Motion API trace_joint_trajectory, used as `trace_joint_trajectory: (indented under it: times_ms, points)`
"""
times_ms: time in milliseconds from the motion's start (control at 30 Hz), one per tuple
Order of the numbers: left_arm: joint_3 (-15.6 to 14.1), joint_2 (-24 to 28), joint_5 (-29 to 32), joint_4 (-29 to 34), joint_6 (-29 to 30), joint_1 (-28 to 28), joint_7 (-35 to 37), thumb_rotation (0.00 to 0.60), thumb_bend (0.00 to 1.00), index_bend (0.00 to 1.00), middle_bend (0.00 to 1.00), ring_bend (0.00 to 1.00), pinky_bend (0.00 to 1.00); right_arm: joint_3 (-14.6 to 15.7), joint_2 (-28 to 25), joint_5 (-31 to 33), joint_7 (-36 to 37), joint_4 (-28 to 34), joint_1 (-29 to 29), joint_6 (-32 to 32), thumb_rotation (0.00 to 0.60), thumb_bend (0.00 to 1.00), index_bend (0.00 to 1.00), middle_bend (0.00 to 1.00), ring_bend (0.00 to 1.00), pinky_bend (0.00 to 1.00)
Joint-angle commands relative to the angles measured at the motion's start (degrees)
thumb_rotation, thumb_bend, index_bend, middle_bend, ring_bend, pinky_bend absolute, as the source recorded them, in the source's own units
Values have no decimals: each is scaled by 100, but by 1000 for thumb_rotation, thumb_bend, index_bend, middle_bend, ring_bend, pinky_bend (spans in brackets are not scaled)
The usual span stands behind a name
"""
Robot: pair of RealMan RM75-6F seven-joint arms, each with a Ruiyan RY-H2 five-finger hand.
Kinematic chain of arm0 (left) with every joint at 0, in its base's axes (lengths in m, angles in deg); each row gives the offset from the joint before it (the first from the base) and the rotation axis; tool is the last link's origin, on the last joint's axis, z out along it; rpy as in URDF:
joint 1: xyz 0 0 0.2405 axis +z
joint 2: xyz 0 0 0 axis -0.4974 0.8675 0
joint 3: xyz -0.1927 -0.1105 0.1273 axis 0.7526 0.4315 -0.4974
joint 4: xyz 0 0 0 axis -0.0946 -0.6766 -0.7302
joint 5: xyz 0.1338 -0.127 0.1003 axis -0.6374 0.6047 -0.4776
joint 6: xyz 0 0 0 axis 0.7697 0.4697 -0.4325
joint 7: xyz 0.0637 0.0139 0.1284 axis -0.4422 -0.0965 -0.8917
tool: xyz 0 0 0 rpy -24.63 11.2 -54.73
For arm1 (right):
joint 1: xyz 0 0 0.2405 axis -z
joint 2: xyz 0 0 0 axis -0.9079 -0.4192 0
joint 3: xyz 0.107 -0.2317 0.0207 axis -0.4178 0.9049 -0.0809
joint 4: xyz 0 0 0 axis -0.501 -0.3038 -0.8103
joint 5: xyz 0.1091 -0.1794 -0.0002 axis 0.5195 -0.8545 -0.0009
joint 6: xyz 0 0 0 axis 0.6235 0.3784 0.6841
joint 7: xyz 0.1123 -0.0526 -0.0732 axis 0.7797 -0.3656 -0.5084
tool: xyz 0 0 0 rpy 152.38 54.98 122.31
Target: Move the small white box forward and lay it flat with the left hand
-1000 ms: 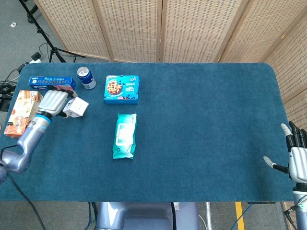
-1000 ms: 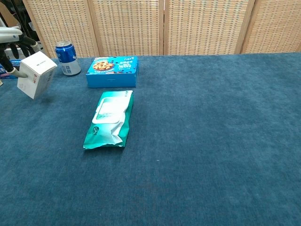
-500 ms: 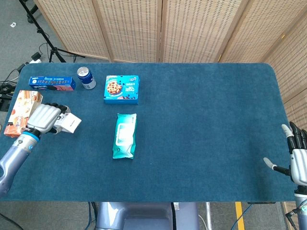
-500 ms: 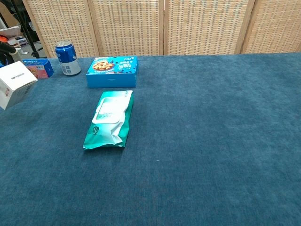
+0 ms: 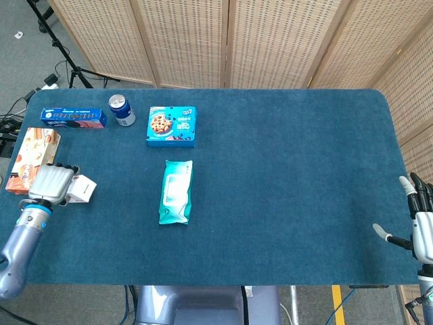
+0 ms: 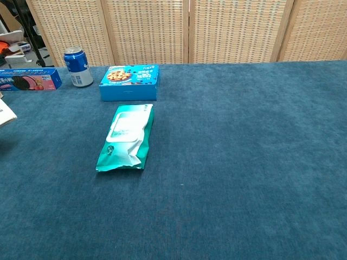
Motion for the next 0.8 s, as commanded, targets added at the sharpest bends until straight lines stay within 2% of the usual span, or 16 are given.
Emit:
trace_joint_trajectory:
  times_ms: [33, 100, 133, 167, 233, 267, 367, 633, 800]
  points:
    - [-35, -317, 347, -128, 70, -94, -231, 600, 294, 425, 436, 328, 390, -1, -8, -4, 14, 5, 8, 14, 600, 0, 0, 0, 0, 0]
    - [-60, -382, 451, -143, 65, -115, -299, 600, 283, 419, 390, 315, 390, -3, -14, 0, 27, 7, 14, 21, 600, 0, 0, 0, 0, 0]
    - [-74, -414, 514, -143, 68, -131, -339, 600, 261, 362, 276, 247, 376, -4, -18, 1, 36, 10, 16, 23, 600, 0, 0, 0, 0, 0]
    - [-87, -425, 552, -136, 55, -140, -357, 600, 229, 278, 169, 166, 344, -4, -21, 1, 40, 11, 18, 25, 600, 0, 0, 0, 0, 0]
    - [-112, -400, 611, -81, -41, -161, -336, 600, 151, 81, 20, 28, 248, -3, -26, -4, 47, 15, 22, 32, 600, 0, 0, 0, 0, 0]
    - [-118, -369, 614, -52, -97, -166, -297, 600, 107, 16, 0, 0, 193, -3, -28, -6, 50, 16, 23, 35, 600, 0, 0, 0, 0, 0]
    - [-62, -199, 418, 94, -274, -129, 85, 600, 51, 0, 0, 0, 129, -4, -35, -10, 66, 21, 32, 51, 600, 0, 0, 0, 0, 0]
    - [-71, 414, -729, 338, -707, 122, 1288, 600, 38, 0, 0, 0, 109, -3, -62, -24, 115, 38, 52, 80, 600, 0, 0, 0, 0, 0]
    - [-146, 281, -930, 5, -970, 88, 1543, 600, 41, 0, 0, 0, 109, -5, -73, -26, 144, 36, 57, 87, 600, 0, 0, 0, 0, 0]
